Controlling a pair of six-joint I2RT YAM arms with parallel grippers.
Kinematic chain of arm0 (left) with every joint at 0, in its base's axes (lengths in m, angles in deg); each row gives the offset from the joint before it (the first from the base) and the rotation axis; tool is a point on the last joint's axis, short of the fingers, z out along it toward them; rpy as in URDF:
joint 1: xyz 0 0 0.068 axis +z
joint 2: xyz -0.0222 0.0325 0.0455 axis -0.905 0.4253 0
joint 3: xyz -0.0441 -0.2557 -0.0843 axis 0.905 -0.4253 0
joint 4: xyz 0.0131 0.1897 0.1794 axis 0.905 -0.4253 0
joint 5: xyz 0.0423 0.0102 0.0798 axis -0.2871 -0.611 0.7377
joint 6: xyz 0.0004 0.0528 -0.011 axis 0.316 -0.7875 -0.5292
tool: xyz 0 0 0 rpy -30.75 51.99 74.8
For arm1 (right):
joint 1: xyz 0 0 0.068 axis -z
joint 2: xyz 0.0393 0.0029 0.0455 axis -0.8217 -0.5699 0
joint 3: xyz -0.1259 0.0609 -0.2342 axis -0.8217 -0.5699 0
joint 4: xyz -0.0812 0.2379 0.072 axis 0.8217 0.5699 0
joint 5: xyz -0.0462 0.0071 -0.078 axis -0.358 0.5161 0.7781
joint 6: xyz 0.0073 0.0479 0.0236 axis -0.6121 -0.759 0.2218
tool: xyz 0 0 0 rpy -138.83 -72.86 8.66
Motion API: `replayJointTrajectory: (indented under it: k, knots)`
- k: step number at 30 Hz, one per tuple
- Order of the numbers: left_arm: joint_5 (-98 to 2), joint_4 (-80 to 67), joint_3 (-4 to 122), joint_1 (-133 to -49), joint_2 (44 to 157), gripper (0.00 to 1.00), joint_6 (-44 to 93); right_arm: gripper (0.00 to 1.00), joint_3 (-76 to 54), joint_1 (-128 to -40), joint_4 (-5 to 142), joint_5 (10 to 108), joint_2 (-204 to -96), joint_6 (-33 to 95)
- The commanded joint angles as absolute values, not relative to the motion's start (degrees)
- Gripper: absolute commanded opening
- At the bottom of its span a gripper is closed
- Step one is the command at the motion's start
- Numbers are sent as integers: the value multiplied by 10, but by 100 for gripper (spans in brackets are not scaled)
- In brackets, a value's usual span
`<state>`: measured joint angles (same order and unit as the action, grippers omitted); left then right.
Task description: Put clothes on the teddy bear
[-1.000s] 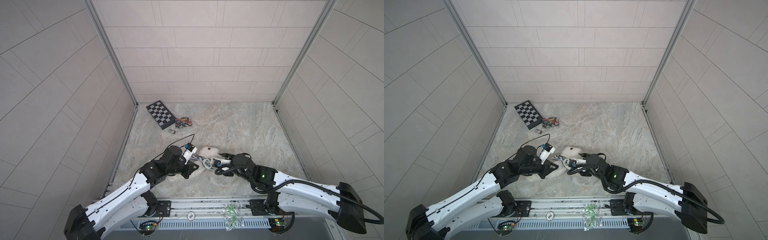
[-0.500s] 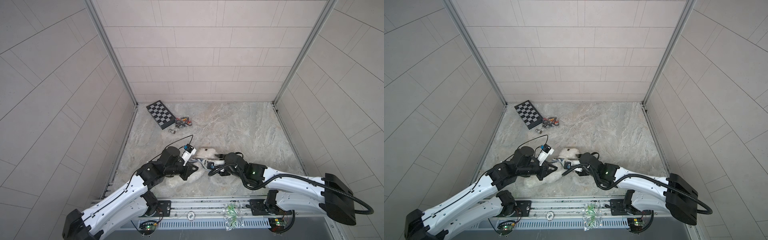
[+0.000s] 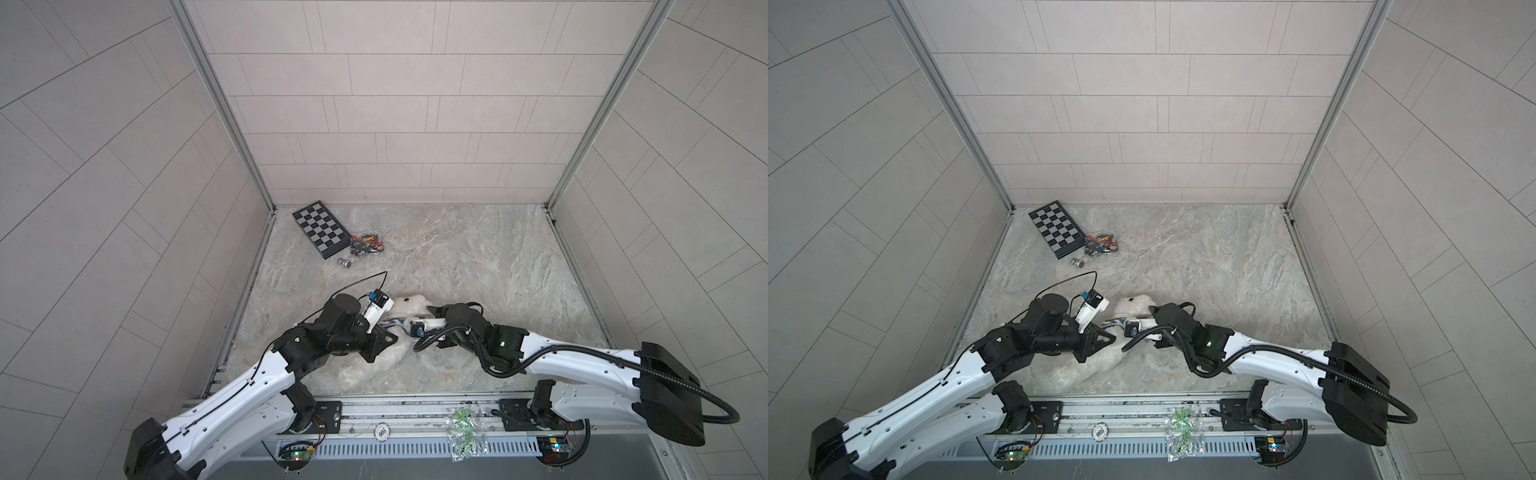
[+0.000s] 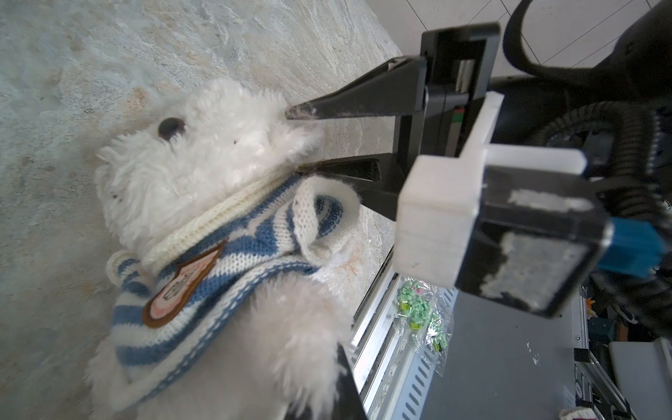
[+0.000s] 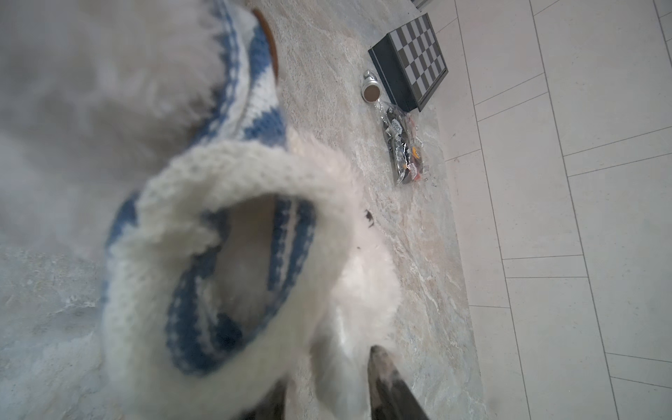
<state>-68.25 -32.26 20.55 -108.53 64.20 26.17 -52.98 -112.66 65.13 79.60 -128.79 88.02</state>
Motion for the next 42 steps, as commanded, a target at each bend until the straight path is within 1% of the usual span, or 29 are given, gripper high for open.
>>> replayJointTrajectory:
  k: [1, 9, 11, 15, 16, 17, 20, 21, 25, 29, 31, 32, 34, 36, 38, 42]
  knots:
    - [-691, -312, 217, -1088, 639, 0, 251, 40, -531, -1126, 629, 808, -1275, 898]
    - [-694, -309, 217, -1088, 638, 0, 251, 35, -520, -1125, 624, 825, -1316, 918]
    - [-693, -308, 216, -1089, 637, 0, 253, 28, -520, -1125, 623, 834, -1322, 923]
    - [-687, -308, 216, -1089, 636, 0, 254, 5, -520, -1128, 624, 859, -1323, 927]
    - [-684, -307, 216, -1088, 636, 0, 255, 1, -520, -1131, 628, 863, -1318, 924]
    - [-675, -307, 216, -1089, 636, 0, 258, 0, -520, -1137, 635, 870, -1313, 917]
    - [-625, -300, 214, -1084, 635, 0, 269, 0, -484, -1157, 690, 911, -1298, 870]
    - [-612, -293, 210, -1075, 636, 0, 277, 0, -470, -1159, 727, 909, -1289, 844]
    - [-614, -240, 189, -1018, 646, 9, 309, 0, -426, -1166, 842, 882, -1257, 695]
    - [-563, -210, 195, -1006, 672, 14, 318, 0, -363, -1167, 954, 845, -1269, 562]
    - [-546, -189, 196, -1006, 682, 24, 330, 0, -336, -1167, 987, 844, -1286, 503]
    - [-538, -180, 194, -1006, 683, 32, 337, 0, -325, -1167, 1000, 839, -1295, 475]
    - [-525, -170, 189, -1012, 674, 44, 341, 0, -308, -1161, 1015, 834, -1310, 426]
    - [-512, -177, 186, -1020, 657, 49, 336, 0, -299, -1147, 1021, 820, -1316, 390]
    - [-509, -182, 177, -1036, 639, 50, 335, 0, -297, -1131, 1018, 799, -1313, 368]
    - [-521, -147, 135, -1076, 619, 49, 361, 0, -292, -1120, 1019, 800, -1308, 353]
